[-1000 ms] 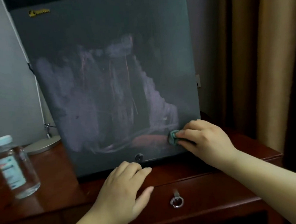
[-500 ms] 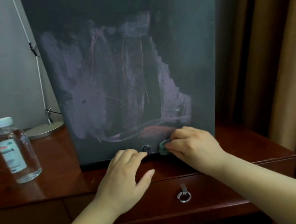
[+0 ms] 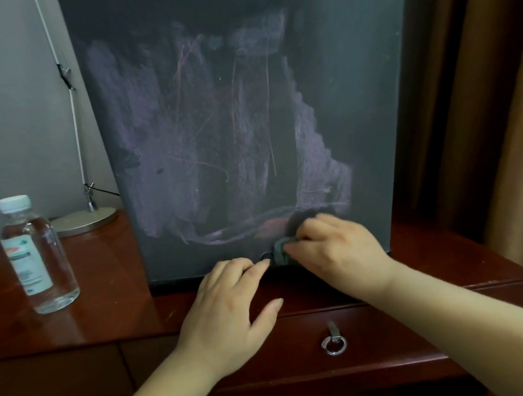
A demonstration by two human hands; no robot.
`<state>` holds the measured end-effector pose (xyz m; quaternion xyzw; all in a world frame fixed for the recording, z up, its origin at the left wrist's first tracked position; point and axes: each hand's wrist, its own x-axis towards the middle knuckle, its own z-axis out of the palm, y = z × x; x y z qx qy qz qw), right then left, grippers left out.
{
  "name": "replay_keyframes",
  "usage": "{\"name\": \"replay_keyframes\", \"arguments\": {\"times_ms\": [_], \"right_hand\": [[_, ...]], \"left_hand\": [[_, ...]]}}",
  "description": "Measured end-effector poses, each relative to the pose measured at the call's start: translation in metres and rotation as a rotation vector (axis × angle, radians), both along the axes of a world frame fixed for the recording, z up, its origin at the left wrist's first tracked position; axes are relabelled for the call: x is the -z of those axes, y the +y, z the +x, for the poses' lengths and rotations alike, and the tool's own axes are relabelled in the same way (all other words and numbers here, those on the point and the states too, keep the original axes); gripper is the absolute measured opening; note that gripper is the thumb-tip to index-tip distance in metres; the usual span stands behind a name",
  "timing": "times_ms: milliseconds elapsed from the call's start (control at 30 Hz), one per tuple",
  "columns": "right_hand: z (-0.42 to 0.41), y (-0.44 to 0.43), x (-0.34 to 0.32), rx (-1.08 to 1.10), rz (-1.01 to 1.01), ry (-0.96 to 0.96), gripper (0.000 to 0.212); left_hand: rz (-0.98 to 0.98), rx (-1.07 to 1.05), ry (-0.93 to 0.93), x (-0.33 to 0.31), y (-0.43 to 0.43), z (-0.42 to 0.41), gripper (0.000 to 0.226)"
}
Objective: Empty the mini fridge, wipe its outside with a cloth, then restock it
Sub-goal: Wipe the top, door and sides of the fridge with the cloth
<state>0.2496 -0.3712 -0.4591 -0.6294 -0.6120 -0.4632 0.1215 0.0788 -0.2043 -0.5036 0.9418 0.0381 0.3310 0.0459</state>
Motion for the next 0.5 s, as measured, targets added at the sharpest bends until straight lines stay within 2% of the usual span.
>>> {"name": "replay_keyframes", "arguments": {"times_ms": [133,200,333,400,500], "right_hand": [[-0.003,0.016,-0.042,0.008,0.332,0.13,0.016],[-0.007,0.022,-0.033,-0.015,0.3,0.121,0.016],[-0.006,0.005,0.009,-0.036,-0.005,0.045,0.015],[0.005,-0.01,0.006,-0.021,0.023,0.061,0.017],[0.015,-0.023,-0.016,0.052,0.224,0.115,0.015]], "left_hand": [[-0.005,0.003,0.015,0.001,0.0,0.0,0.066],[-0.017,0.009,0.013,0.001,0.001,-0.001,0.067],[-0.013,0.013,0.036,0.0,0.003,-0.004,0.069],[0.007,0.005,0.054,0.001,0.003,-0.004,0.072],[0.041,-0.02,0.067,0.003,0.001,-0.003,0.075]]}}
